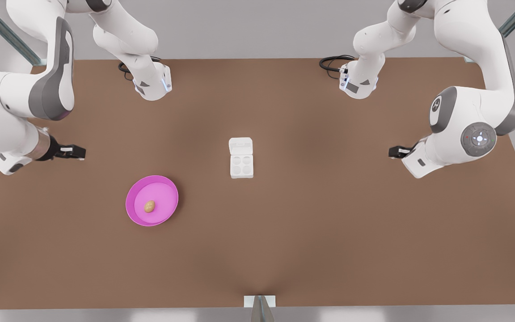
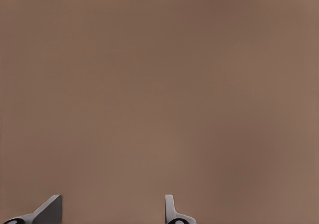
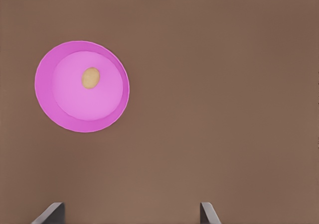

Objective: Pack egg into the box and close the box lid

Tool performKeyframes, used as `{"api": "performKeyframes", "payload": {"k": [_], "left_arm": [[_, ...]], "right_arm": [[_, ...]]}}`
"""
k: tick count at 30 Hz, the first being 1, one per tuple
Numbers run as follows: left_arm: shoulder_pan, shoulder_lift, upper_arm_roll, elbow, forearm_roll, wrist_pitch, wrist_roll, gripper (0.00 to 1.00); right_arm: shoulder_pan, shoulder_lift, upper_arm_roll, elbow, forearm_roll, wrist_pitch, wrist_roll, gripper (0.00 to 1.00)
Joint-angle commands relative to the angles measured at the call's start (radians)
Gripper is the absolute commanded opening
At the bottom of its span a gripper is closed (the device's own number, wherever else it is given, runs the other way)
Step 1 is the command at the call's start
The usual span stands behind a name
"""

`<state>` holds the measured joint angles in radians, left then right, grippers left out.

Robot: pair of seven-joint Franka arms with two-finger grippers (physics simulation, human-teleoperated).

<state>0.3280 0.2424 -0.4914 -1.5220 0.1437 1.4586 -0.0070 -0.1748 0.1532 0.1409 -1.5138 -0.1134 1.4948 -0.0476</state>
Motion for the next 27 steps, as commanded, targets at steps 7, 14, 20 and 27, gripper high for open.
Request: {"api": "performKeyframes", "payload": {"k": [7, 14, 20, 27], "left_arm": [[0.005, 0.000, -0.001, 0.000, 0.004, 0.088, -0.123, 1.00], [0.003, 0.008, -0.001, -0.001, 0.005, 0.048, -0.123, 1.00], [0.002, 0.008, -0.001, -0.001, 0.005, 0.045, -0.128, 1.00], [0.011, 0.009, 0.001, 0.000, 0.007, 0.043, -0.123, 1.00]], "right_arm": [[0.066, 0.267, 0.011, -0.011, -0.081, 0.389, 0.267, 1.00], [0.034, 0.358, 0.002, -0.177, -0.077, 0.828, 0.290, 1.00], [0.041, 0.353, 0.011, -0.302, -0.052, 0.883, 0.290, 1.00], [0.089, 0.393, 0.028, -0.328, -0.046, 0.883, 0.290, 1.00]]}}
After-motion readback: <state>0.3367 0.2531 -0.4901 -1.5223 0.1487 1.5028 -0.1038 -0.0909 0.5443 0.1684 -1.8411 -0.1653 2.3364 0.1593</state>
